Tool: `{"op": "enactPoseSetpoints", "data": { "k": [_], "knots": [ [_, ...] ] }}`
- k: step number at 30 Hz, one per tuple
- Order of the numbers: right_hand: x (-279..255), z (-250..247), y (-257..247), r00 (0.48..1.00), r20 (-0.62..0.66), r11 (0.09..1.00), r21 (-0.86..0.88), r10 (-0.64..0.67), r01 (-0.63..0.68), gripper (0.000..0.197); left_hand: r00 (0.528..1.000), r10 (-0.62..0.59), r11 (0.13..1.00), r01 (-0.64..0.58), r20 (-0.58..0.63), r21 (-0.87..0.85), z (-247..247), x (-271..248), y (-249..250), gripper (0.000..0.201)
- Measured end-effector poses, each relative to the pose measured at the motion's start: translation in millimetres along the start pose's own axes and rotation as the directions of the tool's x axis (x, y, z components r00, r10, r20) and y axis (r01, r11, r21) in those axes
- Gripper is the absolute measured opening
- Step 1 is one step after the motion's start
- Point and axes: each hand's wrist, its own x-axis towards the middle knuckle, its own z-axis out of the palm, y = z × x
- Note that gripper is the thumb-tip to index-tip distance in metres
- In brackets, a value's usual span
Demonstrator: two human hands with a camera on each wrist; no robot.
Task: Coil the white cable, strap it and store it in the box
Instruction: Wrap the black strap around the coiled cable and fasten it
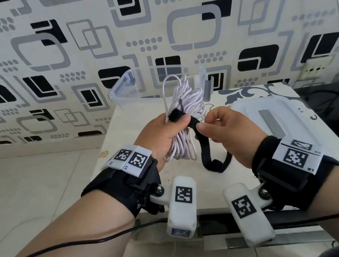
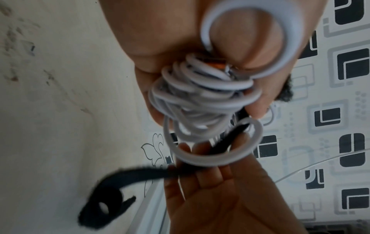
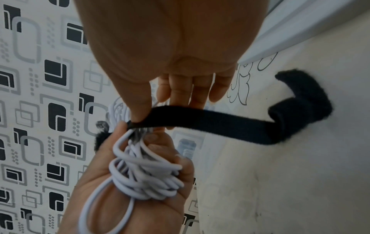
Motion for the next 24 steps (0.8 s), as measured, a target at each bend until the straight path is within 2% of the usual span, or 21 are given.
{"op": "enactPoseSetpoints", "data": {
  "k": [7,12,15,18,21,24],
  "knots": [
    [0,1,2,0.999,0.032,1.0,0.01,0.0,0.0,0.014,1.0,0.013,1.0,-0.013,0.006,-0.021,-3,1,-1,0.026],
    [-4,4,-2,0.999,0.049,1.0,-0.018,-0.014,0.015,0.027,0.999,-0.011,0.998,0.013,0.041,-0.066,0,0,-2,0.026],
    [-5,6,-2,0.999,0.016,0.999,-0.017,-0.032,0.032,0.021,0.998,-0.037,0.994,0.041,0.045,-0.103,5,-2,0,0.033],
    [-5,7,-1,0.997,-0.019,0.994,-0.08,-0.079,0.077,0.019,0.998,-0.059,0.99,0.063,0.037,-0.129,9,-3,2,0.031],
    [-6,7,-1,0.997,-0.012,0.992,-0.099,-0.082,0.08,0.014,0.998,-0.056,0.982,0.063,0.042,-0.178,10,-4,5,0.025],
    [-5,6,-2,0.999,0.02,0.998,-0.046,-0.043,0.044,0.011,0.996,-0.061,0.972,0.076,0.07,-0.224,9,-6,9,0.032]
  ]
}}
